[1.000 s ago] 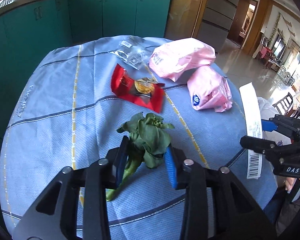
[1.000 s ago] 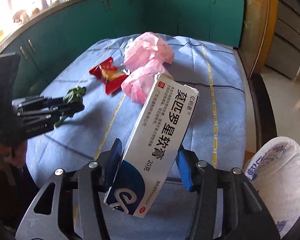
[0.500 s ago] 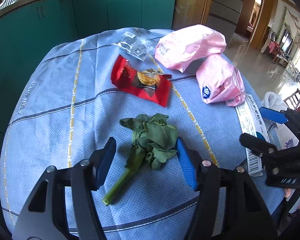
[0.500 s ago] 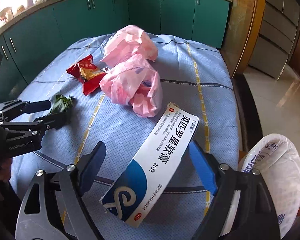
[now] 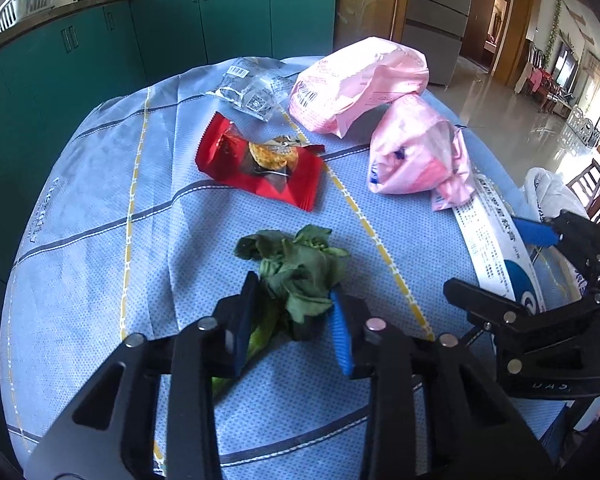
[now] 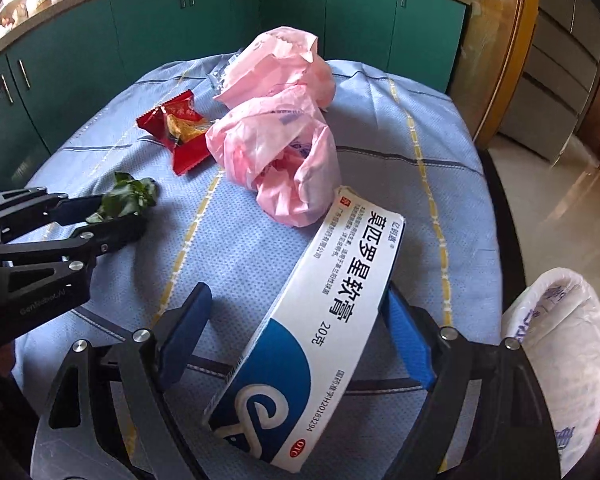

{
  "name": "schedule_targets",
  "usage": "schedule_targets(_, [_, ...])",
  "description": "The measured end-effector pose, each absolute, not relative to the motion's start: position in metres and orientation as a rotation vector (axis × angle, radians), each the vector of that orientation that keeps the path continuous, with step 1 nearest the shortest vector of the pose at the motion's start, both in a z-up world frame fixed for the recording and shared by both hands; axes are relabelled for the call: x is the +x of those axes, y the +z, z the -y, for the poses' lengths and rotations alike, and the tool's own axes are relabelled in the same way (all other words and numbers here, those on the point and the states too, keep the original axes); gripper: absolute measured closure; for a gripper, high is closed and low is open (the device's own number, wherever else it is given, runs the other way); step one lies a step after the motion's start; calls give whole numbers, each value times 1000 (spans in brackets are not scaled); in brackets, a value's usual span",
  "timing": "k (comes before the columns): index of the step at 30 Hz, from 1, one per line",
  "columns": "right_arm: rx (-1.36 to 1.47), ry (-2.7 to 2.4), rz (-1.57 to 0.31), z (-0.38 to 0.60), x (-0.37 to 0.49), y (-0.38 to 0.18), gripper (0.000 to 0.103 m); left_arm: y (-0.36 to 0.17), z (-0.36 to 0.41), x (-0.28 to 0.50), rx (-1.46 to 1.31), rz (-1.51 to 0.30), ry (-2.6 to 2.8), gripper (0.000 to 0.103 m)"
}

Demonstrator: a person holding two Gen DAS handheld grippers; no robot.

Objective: Collect trash
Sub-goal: 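Lift the vegetable with the left tool while the right tool lifts the box, then carry the box with the right tool over the bin while the left tool carries the vegetable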

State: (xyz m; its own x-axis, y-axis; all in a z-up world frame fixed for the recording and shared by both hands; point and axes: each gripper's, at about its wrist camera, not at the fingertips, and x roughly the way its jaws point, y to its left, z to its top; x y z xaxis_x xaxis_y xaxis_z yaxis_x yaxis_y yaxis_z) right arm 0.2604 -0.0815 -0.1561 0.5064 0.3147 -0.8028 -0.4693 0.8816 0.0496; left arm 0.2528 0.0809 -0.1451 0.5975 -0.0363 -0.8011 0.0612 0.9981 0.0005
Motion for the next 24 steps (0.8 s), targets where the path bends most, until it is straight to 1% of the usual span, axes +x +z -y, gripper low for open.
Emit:
schedule_targets(1, [-184,475,-922,81,260,-156,24,-145,-81,252,28,-927,-55,73])
schedule_targets(2, [-183,478,-918,81,259,-155,30,-144,-82,252,26,-924,-51,75])
schedule_targets(3, [-179,484,-915,81,259,-154,40,-143,-82,251,22,-921,-46,75])
schedule_targets(5, [-157,497,-917,82,258,-152,51,-141,-85,251,10,-909,-34,77])
schedule_targets(24, [-98,506,-870,112,250,-130,52,-103,-90,231,-10,-717,9,78])
